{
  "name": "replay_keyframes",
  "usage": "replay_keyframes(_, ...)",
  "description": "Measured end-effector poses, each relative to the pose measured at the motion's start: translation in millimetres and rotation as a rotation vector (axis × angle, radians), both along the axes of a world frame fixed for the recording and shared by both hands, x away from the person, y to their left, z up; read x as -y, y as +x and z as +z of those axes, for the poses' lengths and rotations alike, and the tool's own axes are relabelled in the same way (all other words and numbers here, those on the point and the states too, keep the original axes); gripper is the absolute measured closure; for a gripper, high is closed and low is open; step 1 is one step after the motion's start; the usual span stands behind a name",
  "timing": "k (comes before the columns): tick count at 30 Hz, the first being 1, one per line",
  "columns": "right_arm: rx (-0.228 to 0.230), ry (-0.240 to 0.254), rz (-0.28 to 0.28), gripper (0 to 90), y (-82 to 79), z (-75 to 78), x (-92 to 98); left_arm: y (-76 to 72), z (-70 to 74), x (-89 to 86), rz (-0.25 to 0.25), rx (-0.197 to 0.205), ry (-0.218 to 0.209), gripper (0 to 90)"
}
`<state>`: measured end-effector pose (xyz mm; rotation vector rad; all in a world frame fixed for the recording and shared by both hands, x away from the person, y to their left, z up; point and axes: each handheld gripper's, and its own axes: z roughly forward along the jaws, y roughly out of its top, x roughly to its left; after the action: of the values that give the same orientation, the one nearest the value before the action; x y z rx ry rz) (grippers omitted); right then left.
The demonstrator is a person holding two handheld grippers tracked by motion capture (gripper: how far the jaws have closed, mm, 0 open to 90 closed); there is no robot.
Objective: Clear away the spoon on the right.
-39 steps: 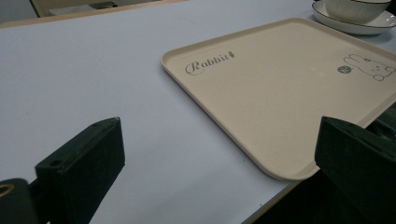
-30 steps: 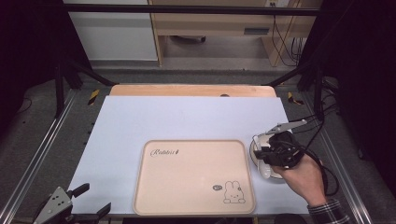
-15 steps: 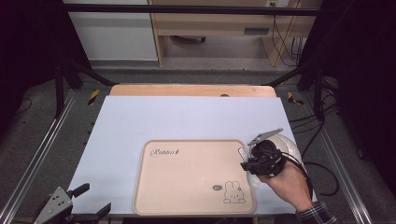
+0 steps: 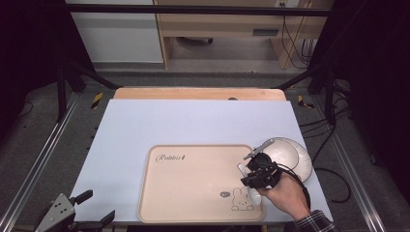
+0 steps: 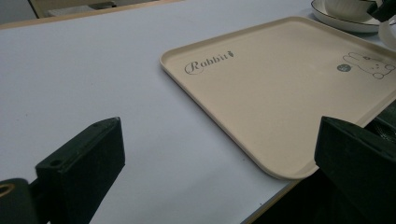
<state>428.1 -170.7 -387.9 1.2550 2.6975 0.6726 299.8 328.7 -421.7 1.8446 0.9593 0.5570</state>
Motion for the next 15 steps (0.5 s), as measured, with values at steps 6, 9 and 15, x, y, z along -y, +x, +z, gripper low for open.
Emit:
replay_keyframes(6,-0.013,-0.016,-0.002,74.2,1.8,-10.3,-2.5,-0.1,0.0,0.0,-0.001,0.0,0.001,1.3)
replay_keyframes(9,-0.007,-0.027,0.0,74.1,3.4,-16.4,-2.5,0.0,0.0,0.0,0.0,0.0,0.001,1.3)
replay_keyframes(15,-0.018,-0.029,-0.017,73.5,4.6,-26.7,-4.1,-0.1,0.0,0.0,0.0,0.001,0.0,1.2)
